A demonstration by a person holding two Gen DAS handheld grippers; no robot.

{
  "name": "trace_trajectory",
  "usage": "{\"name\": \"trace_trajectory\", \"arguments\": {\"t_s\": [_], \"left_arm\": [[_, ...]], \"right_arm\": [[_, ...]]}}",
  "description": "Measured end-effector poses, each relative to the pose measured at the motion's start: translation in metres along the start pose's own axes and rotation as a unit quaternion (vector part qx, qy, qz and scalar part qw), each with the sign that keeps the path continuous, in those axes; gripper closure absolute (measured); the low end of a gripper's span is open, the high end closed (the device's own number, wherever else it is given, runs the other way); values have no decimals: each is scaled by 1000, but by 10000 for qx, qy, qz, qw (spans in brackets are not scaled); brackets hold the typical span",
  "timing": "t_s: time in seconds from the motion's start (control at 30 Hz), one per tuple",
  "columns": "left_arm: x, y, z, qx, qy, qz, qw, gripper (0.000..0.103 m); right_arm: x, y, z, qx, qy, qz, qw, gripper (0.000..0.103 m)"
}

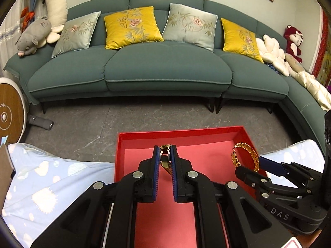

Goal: Organize jewelry
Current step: 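Carry both pieces over the red tray and open both grippers to drop them, then withdraw both open grippers from the tray back over the jewelry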

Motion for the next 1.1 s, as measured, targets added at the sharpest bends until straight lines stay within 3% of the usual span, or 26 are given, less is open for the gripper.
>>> {"name": "trace_trajectory", "arguments": {"t_s": [0.27, 0.3, 0.4, 0.5, 0.8, 1.0, 1.1], "left_arm": [[11, 5, 32, -166, -48, 130, 9998, 92], [11, 6, 32, -144, -85, 108, 9998, 89], [9, 9, 30, -156, -230, 58, 9996, 56], [9, 10, 23, -231, -475, 123, 9985, 54], [20, 18, 0, -367, -430, -166, 9983, 54], [27, 24, -70, -151, -704, -334, 9968, 53], [49, 22, -116, -136, -588, -34, 9982, 41]], "right_arm": [[6, -3, 22, -60, 101, -19, 9999, 49], [7, -4, 22, -40, 91, -29, 9999, 44], [12, 0, 23, 42, 95, -170, 9998, 41], [17, 1, 18, 31, 94, -92, 9999, 36], [36, 3, 0, 15, 80, 7, 10000, 36], [58, 12, -75, 35, -345, -268, 9990, 36], [79, 14, -132, 113, -500, -489, 9975, 35]]}}
Point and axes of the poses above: each gripper's, at about its wrist camera, not at the fingertips, and z roughly the way its jaws point, y to its left, x to its underside, the point moved 5 cm from there along z, roughly the way its jaws point, and after that the axes turned 4 degrees about -z, right-handed, at the moved point
